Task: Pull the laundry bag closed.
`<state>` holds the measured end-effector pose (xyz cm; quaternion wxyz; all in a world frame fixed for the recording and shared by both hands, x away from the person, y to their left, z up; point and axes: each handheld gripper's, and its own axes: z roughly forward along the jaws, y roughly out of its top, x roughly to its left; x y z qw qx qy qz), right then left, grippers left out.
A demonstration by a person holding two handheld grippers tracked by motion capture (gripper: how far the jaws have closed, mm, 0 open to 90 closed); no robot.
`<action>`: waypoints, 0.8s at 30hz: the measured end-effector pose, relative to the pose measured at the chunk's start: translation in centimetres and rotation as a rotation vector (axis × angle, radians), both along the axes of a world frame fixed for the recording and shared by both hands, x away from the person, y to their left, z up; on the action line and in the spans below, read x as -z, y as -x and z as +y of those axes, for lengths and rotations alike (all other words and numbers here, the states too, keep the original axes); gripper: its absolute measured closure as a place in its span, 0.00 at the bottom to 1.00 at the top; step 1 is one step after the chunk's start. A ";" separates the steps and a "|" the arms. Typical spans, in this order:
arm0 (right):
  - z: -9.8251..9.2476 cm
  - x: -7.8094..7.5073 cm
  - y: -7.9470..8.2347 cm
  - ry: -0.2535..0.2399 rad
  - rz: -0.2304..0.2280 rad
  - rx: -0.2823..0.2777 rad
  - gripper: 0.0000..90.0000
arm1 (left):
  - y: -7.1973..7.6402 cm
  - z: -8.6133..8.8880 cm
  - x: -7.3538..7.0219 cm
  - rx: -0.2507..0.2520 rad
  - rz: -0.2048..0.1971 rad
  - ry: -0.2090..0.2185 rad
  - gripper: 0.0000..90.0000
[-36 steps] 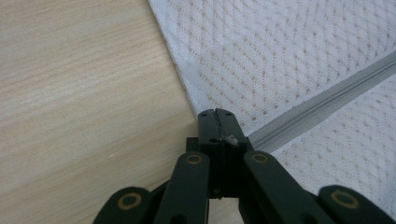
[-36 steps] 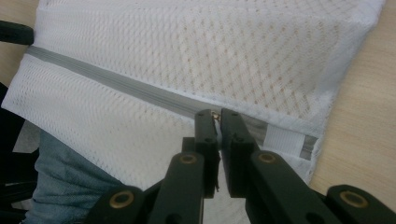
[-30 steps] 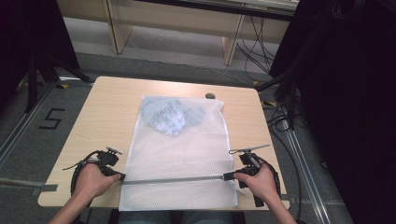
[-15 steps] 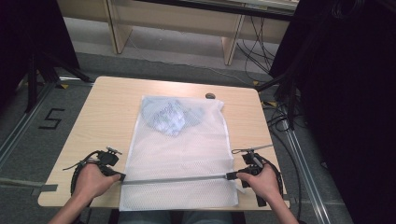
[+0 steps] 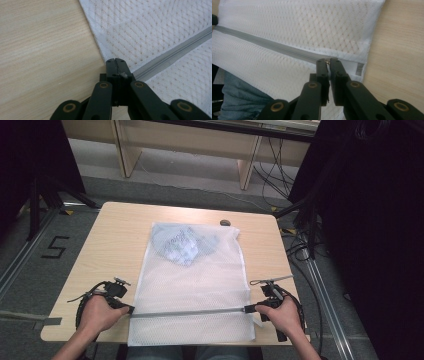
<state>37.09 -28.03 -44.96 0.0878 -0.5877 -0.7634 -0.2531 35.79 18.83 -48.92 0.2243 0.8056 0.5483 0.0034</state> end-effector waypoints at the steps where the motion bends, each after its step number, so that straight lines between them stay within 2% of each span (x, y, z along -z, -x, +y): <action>1: 0.0 -0.1 0.0 0.010 0.001 0.008 0.97 | 0.0 0.0 0.0 0.001 0.000 0.000 1.00; 2: -0.2 0.1 -0.2 0.023 -0.032 -0.009 0.97 | 0.0 0.0 0.0 0.001 0.000 0.001 1.00; 3: -0.2 0.1 -0.2 0.020 -0.022 -0.013 0.97 | 0.0 0.0 0.0 0.000 0.000 0.001 1.00; 4: -0.3 0.2 -0.2 0.028 -0.037 -0.015 0.97 | 0.0 0.0 0.0 0.001 0.000 0.000 1.00; 5: -0.5 0.3 -0.2 0.059 -0.038 -0.027 0.97 | 0.0 0.0 0.0 0.002 0.001 0.000 1.00; 6: -0.6 0.3 -0.2 0.054 -0.033 -0.033 0.97 | 0.0 0.0 0.0 0.001 0.001 0.001 1.00; 7: -0.4 0.3 -0.2 0.028 -0.032 -0.007 0.97 | 0.0 0.0 0.0 0.002 0.001 0.000 1.00; 8: -0.4 0.3 -0.2 0.033 -0.023 -0.007 0.97 | 0.0 0.0 0.0 0.002 0.001 0.001 1.00; 9: -0.1 0.2 -0.1 0.025 0.011 0.026 0.97 | 0.0 0.0 0.0 0.002 0.001 0.001 1.00; 10: -0.5 0.4 -0.3 0.035 -0.025 -0.020 0.97 | 0.0 0.0 0.0 0.002 0.001 0.001 1.00; 11: -0.5 0.6 -0.4 0.018 -0.052 -0.032 0.97 | 0.0 0.0 0.0 0.002 0.000 0.001 1.00; 12: -0.7 0.6 -0.4 0.021 -0.037 -0.049 0.97 | 0.0 0.0 0.0 0.002 0.001 0.001 1.00; 13: -0.4 0.2 -0.2 0.031 0.023 -0.007 0.97 | 0.0 0.1 0.0 0.003 0.001 0.001 1.00; 14: -0.4 0.2 -0.2 0.035 0.022 0.001 0.97 | 0.0 0.1 0.0 0.003 0.001 0.002 1.00; 15: -0.2 0.2 -0.1 0.026 0.060 0.026 0.97 | 0.0 0.0 0.0 0.003 0.000 0.001 1.00; 16: -0.4 0.6 -0.4 0.020 -0.013 -0.003 0.97 | 0.0 0.0 0.0 0.002 0.000 0.002 1.00; 17: -0.4 0.4 -0.3 0.032 0.022 0.011 0.97 | 0.0 0.1 0.0 0.003 0.000 0.001 1.00; 18: -0.4 0.4 -0.3 0.036 0.024 0.018 0.97 | 0.0 0.0 0.0 0.004 0.001 0.001 1.00; 19: -0.9 0.8 -0.5 0.065 -0.021 -0.032 0.97 | 0.0 0.0 0.0 0.004 0.001 0.001 1.00; 20: -0.3 0.4 -0.2 0.025 0.058 0.045 0.97 | 0.0 0.0 0.0 0.003 0.000 0.001 1.00; 21: -0.7 0.5 -0.4 0.048 0.029 0.004 0.97 | 0.0 0.0 0.0 0.002 0.000 0.001 1.00; 22: -0.9 0.7 -0.5 0.080 0.022 0.001 0.97 | 0.0 0.0 0.0 0.003 0.001 0.001 1.00; 23: -0.5 0.6 -0.4 0.043 0.039 0.031 0.97 | 0.0 0.1 0.0 0.004 0.001 0.002 1.00; 24: -0.8 0.9 -0.5 0.049 0.008 -0.020 0.97 | 0.0 0.0 0.0 0.003 0.001 0.002 1.00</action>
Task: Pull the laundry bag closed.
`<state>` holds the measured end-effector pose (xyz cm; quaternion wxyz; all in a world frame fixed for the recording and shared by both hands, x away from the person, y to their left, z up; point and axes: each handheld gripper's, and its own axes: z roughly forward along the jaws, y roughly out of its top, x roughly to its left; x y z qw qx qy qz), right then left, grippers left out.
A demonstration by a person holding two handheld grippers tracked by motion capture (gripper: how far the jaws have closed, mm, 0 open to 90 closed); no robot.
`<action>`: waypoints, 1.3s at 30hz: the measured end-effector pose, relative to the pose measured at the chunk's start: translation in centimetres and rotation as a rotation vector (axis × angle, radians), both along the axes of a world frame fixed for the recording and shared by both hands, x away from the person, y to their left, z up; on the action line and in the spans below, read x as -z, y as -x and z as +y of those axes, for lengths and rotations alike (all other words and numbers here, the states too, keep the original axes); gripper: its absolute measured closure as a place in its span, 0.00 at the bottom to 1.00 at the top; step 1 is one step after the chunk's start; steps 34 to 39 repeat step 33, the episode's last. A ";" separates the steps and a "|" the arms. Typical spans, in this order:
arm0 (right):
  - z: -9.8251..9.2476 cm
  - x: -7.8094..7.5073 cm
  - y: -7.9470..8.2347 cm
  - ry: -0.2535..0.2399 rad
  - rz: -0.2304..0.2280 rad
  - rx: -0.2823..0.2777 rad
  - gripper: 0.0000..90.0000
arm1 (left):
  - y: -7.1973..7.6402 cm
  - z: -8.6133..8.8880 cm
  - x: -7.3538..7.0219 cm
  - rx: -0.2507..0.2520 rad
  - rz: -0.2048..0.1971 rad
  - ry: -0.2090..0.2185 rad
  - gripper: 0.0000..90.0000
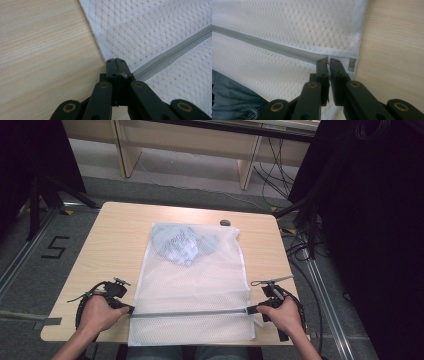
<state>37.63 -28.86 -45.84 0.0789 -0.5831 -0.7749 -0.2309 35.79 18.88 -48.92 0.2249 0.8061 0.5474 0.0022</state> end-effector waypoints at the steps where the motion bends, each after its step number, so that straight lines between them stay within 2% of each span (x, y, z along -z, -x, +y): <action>1: -0.1 0.3 -0.1 0.018 -0.033 -0.013 0.97 | 0.0 0.0 0.0 0.001 0.000 0.000 1.00; 2: -0.2 0.2 0.0 0.046 -0.004 -0.012 0.97 | 0.0 0.0 0.0 0.001 0.000 0.000 1.00; 3: 0.0 0.1 0.1 0.030 0.032 0.005 0.97 | 0.0 0.0 0.0 0.001 0.000 0.000 1.00; 4: -0.2 0.2 0.0 0.034 0.015 -0.022 0.97 | 0.0 0.0 0.0 0.001 0.000 0.000 1.00; 7: -0.1 0.4 0.0 0.031 0.029 -0.022 0.96 | -0.1 0.2 0.0 0.022 -0.010 -0.005 1.00; 8: -0.2 0.4 0.0 0.039 0.012 -0.027 0.96 | -0.2 0.2 0.0 0.033 -0.015 -0.009 1.00; 9: -0.2 0.4 0.0 0.038 0.013 -0.024 0.96 | -0.2 0.3 0.0 0.035 -0.016 -0.010 1.00; 10: 0.1 0.6 -0.1 -0.007 -0.028 0.002 0.96 | -0.2 0.3 0.0 0.036 -0.016 -0.010 1.00; 11: 0.1 0.5 0.0 0.003 -0.014 0.016 0.96 | -0.1 0.1 0.0 0.012 -0.015 -0.003 1.00; 12: 0.2 0.3 0.1 -0.017 0.011 0.026 0.95 | 0.1 -0.2 0.1 -0.020 -0.008 0.010 1.00; 13: 0.1 0.6 0.0 0.000 -0.036 0.017 0.94 | 0.0 0.0 0.1 0.006 -0.024 -0.002 1.00; 15: -0.1 0.6 0.0 0.013 -0.057 0.022 0.89 | 0.0 0.2 0.1 0.035 -0.028 -0.009 1.00; 16: 0.1 0.4 0.2 -0.009 -0.041 0.064 0.86 | 0.0 0.2 0.1 0.041 -0.030 -0.011 1.00; 18: -0.3 0.2 0.2 -0.011 -0.071 0.069 0.83 | 0.0 0.1 0.2 0.022 -0.041 -0.002 1.00; 19: -0.3 0.2 0.1 -0.005 -0.099 0.072 0.82 | 0.0 0.2 0.2 0.022 -0.041 0.000 1.00; 20: -0.7 0.3 -0.1 0.006 -0.168 0.050 0.81 | 0.0 0.2 0.2 0.021 -0.043 0.001 0.99; 21: -1.0 0.4 -0.1 0.014 -0.191 0.037 0.80 | 0.0 0.2 0.1 0.023 -0.045 0.001 0.99; 22: -1.0 0.2 -0.1 0.005 -0.190 0.061 0.80 | 0.1 0.1 0.1 0.003 -0.042 0.006 0.98; 23: -1.1 0.3 -0.1 0.011 -0.199 0.061 0.80 | 0.3 -0.1 0.0 -0.019 -0.033 0.009 0.97; 24: -1.1 0.2 0.0 0.018 -0.178 0.075 0.80 | 0.2 0.1 0.0 -0.009 -0.049 0.007 0.95; 25: -1.3 0.4 -0.1 0.017 -0.213 0.048 0.79 | 0.2 0.1 -0.1 -0.017 -0.055 0.009 0.94; 26: -1.1 0.2 -0.1 0.012 -0.199 0.079 0.79 | 0.3 0.2 -0.2 -0.023 -0.064 0.013 0.93; 27: -1.2 0.3 -0.1 0.008 -0.206 0.075 0.79 | 0.3 0.2 -0.3 -0.033 -0.072 0.019 0.93; 28: -1.2 0.3 -0.1 0.005 -0.216 0.084 0.78 | 0.2 0.4 -0.4 -0.020 -0.102 0.018 0.92; 31: -1.3 0.3 -0.2 0.003 -0.211 0.088 0.77 | 0.1 0.6 -0.7 -0.009 -0.128 0.019 0.88; 32: -1.1 0.2 0.0 -0.016 -0.182 0.116 0.76 | 0.1 0.6 -0.7 -0.014 -0.131 0.017 0.88; 33: -1.0 0.4 0.1 -0.009 -0.189 0.129 0.76 | 0.1 0.7 -0.7 -0.014 -0.142 0.020 0.87; 39: -1.0 0.4 0.1 -0.009 -0.189 0.129 0.76 | 0.1 0.7 -0.7 -0.014 -0.142 0.020 0.87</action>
